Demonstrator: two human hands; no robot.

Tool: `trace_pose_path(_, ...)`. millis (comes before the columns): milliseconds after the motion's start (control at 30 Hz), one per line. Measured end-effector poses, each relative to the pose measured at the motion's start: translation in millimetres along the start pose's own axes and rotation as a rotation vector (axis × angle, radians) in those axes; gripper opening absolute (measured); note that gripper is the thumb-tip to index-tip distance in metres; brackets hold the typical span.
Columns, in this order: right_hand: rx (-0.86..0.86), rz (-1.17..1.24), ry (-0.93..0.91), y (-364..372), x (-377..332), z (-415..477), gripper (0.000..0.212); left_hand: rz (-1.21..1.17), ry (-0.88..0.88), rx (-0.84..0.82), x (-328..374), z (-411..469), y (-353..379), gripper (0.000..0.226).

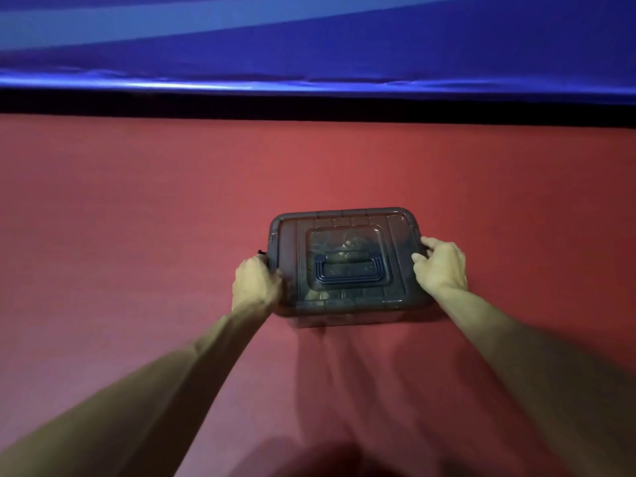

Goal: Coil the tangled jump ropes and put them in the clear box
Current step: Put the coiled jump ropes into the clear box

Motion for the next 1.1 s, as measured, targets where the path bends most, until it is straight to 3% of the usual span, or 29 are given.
trace_pose_path(167,0.037,0.341,0.163,-3.9,13.4,-1.9,0.039,-0.122,-0.066,-0.060,-5.3,3.5,-4.7,0.012)
trace_pose_path(367,0.002,0.595,0.320,-0.1,37.3,-2.4,0.029,-0.283,-0.079,-0.092,-15.1,1.6,-7.3,0.048)
trace_pose_path(500,-0.097,0.725,0.379,8.5,51.2,-2.5,0.051,-0.624,-0.285,-0.174,-29.1,-5.6,17.7,0.041)
trace_pose_path(567,-0.101,0.750,0.379,14.3,54.3,3.2,0.063,-0.707,-0.286,-0.129,-31.4,-6.6,18.6,0.033)
trace_pose_path(700,-0.148,0.783,0.383,37.0,82.6,33.0,0.086,-0.402,-0.159,0.015,-22.6,-6.5,0.5,0.014)
trace_pose_path(800,-0.137,0.786,0.382,52.6,112.1,65.2,0.097,-0.195,-0.073,0.029,-12.2,-8.0,-3.3,0.017)
trace_pose_path(900,-0.111,0.801,0.368,49.1,94.7,48.2,0.091,-0.029,-0.006,0.019,-6.1,-6.5,-2.1,0.022)
trace_pose_path(967,-0.076,0.780,0.328,34.9,64.7,19.9,0.073,0.013,0.014,0.015,-4.9,-6.0,-1.8,0.024)
trace_pose_path(1033,0.006,0.634,0.280,22.7,48.0,-1.8,0.036,0.017,0.030,0.013,-4.2,-5.3,-2.0,0.024)
trace_pose_path(1100,0.109,0.360,0.156,11.8,34.5,-21.2,0.028,0.012,0.023,0.019,-4.2,-4.3,-3.0,0.024)
Point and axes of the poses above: each hand's wrist, its own z-axis towards the middle knuckle, its own y-axis out of the palm, x = y × z, the point moved 7 cm from there along z, towards the middle knuckle, and after that the axes turned 13 degrees about -x, right-handed, at the moved point
